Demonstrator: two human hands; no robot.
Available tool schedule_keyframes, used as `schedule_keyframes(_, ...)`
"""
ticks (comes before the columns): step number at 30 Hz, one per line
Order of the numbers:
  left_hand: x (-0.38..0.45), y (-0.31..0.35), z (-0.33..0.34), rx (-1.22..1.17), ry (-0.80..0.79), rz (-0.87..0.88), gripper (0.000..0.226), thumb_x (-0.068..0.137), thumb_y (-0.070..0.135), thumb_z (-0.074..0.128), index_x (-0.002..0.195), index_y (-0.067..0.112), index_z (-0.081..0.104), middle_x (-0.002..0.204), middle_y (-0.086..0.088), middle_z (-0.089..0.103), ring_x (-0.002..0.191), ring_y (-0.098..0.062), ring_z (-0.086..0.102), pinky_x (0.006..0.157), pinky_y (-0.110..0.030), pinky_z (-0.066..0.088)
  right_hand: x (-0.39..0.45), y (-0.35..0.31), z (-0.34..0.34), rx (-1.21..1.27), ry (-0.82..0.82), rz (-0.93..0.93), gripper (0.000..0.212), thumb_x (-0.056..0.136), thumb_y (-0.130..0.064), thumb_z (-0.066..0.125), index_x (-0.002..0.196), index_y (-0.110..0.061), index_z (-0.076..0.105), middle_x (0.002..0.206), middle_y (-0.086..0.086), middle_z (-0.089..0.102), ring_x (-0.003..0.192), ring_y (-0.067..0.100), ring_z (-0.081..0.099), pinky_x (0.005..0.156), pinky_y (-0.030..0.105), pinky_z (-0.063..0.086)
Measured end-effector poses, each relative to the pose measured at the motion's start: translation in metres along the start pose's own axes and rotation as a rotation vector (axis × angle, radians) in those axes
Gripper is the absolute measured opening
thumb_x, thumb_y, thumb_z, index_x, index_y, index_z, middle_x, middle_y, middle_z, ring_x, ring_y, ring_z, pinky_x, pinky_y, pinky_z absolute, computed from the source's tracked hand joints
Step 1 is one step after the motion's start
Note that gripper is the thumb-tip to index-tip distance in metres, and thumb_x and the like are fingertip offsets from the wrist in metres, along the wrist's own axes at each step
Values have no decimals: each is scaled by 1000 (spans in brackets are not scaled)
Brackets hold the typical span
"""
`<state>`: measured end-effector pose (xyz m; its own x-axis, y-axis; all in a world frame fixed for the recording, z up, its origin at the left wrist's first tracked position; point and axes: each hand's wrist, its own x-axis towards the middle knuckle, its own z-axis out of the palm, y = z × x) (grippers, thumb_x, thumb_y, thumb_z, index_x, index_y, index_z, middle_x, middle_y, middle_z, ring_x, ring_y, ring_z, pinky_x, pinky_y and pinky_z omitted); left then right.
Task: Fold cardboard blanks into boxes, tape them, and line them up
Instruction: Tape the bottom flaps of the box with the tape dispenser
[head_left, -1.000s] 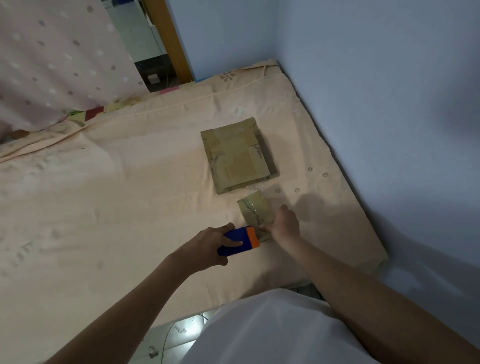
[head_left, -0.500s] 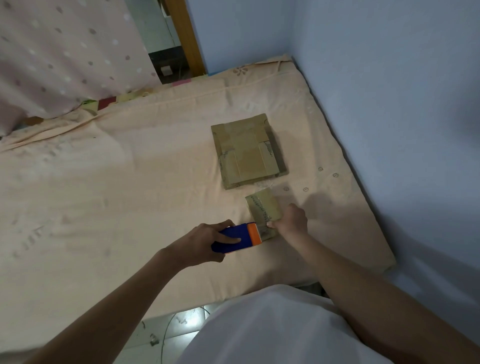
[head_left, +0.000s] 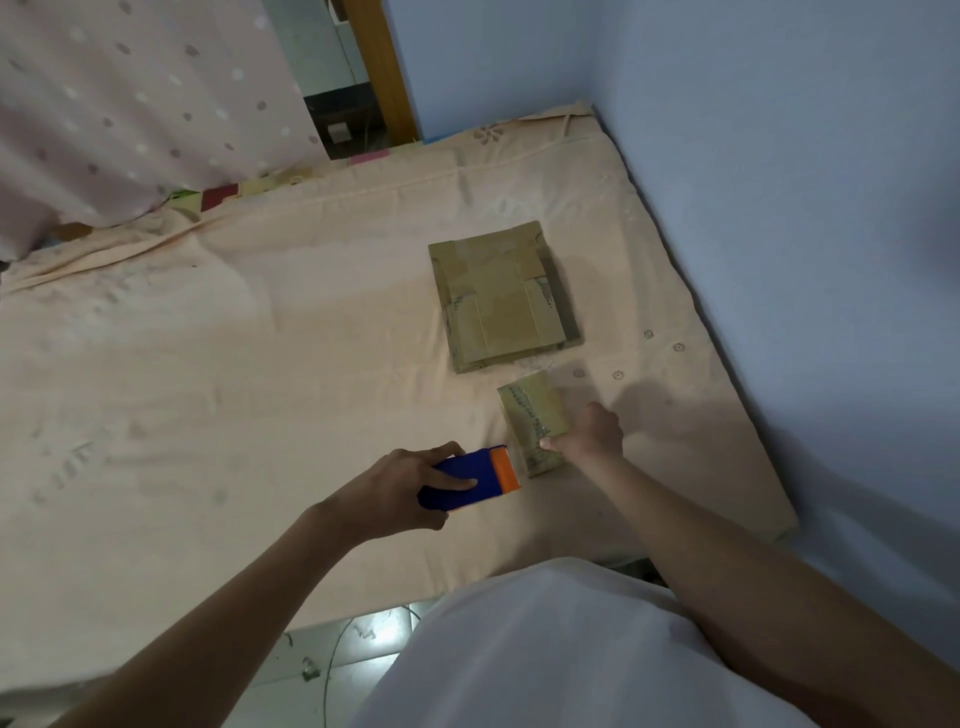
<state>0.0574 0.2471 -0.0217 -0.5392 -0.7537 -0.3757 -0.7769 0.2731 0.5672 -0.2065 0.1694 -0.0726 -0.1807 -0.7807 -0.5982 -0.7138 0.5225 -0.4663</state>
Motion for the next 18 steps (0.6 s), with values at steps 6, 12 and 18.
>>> schedule_keyframes(6, -10, -2, -2, -9, 37, 33, 52, 83, 17, 72, 131, 33, 62, 146, 21, 40, 100, -6, 60, 82, -23, 53, -2, -2, -2, 1, -7, 15, 59, 70, -32, 91, 112, -4, 59, 118, 14, 65, 109, 31, 64, 78, 33, 49)
schedule_keyframes(12, -8, -1, -7, -75, 53, 57, 49, 77, 17, 76, 124, 28, 68, 134, 22, 50, 95, -7, 63, 79, -18, 53, -3, -2, -2, 2, -4, 15, 58, 72, -31, 90, 113, -4, 59, 119, 14, 65, 109, 32, 64, 74, 30, 45)
schedule_keyframes(18, -3, -4, -6, -55, 13, 4, 50, 76, 18, 75, 124, 29, 68, 131, 24, 50, 95, -8, 62, 80, -22, 54, -3, -2, -2, -12, -3, 12, 61, 70, -33, 91, 114, -5, 60, 119, 14, 65, 110, 32, 64, 78, 32, 47)
